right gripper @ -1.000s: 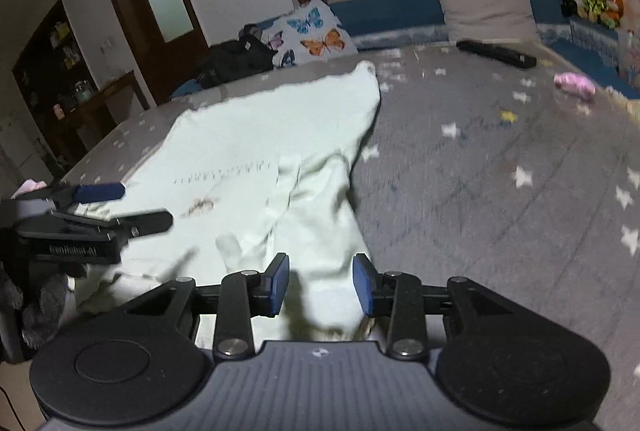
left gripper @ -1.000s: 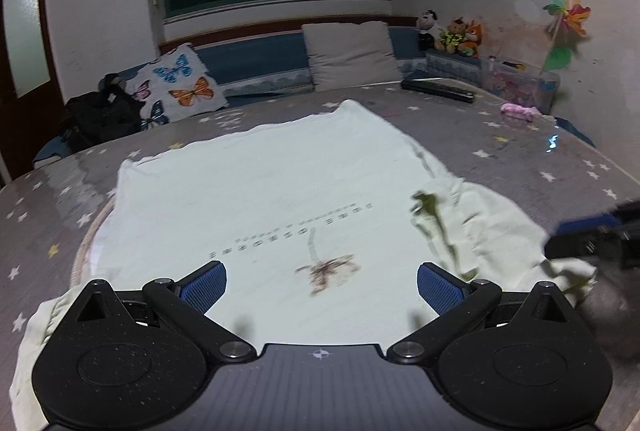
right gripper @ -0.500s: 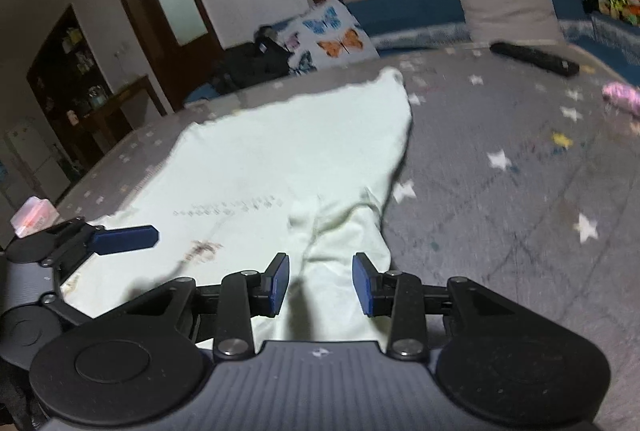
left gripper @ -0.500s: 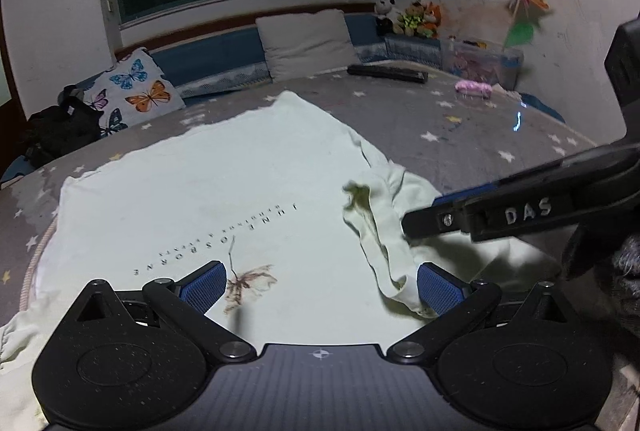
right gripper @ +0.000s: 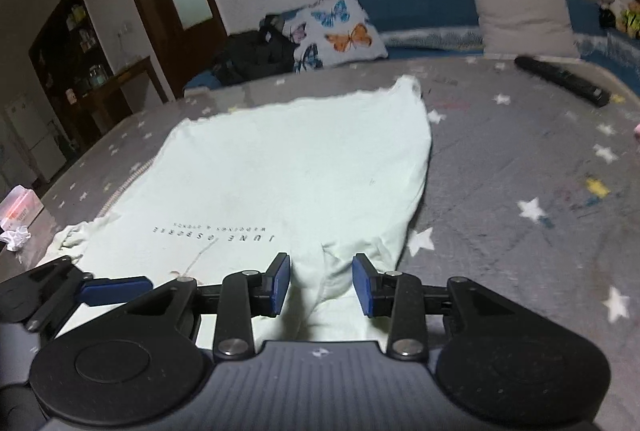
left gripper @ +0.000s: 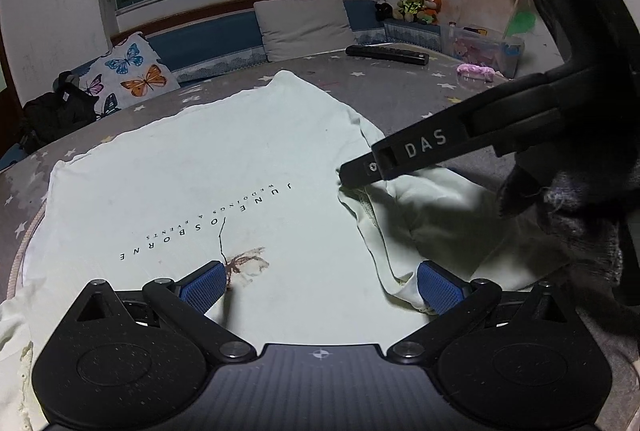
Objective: Fold clothes
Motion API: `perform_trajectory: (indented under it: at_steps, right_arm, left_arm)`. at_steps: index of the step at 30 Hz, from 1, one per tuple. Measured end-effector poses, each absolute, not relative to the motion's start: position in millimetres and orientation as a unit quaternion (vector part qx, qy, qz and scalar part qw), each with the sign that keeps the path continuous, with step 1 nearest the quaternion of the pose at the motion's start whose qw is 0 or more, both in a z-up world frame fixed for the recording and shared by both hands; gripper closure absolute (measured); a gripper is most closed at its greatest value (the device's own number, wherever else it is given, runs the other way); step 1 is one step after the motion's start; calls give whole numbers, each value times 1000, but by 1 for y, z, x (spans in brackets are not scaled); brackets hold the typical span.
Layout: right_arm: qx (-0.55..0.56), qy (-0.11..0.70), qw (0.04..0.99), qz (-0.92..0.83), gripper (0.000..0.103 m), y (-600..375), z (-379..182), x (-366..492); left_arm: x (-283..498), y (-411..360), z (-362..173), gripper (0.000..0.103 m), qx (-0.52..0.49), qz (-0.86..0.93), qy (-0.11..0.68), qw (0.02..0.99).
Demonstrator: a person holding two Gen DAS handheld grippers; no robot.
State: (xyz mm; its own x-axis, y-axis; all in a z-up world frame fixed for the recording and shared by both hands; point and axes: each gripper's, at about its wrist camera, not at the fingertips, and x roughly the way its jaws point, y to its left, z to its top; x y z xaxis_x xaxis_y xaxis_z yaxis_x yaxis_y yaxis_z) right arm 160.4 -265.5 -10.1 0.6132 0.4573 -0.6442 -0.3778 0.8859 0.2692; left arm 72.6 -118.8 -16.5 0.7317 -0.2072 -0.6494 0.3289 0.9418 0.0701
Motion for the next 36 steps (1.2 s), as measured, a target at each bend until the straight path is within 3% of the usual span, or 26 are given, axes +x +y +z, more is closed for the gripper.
perform_trajectory:
  at_steps: [10,21,25,36]
  right_arm:
    - [32,352,913,203,69,-304,16,123]
    - [-22,362,913,187,67,-315,8,62]
    - [-40,358,915,182,62,-315,6,45]
    - [-72,347,916,190,60,-290,-5,38]
  left_arm:
    - [71,-119,-15,0,89,-142,336,927]
    - [65,-120,-14,0,92,-136,334,928]
    - [60,-118,-12,0,94,-136,331,929]
    - [51,-115,-15,0,98,-132,335,928]
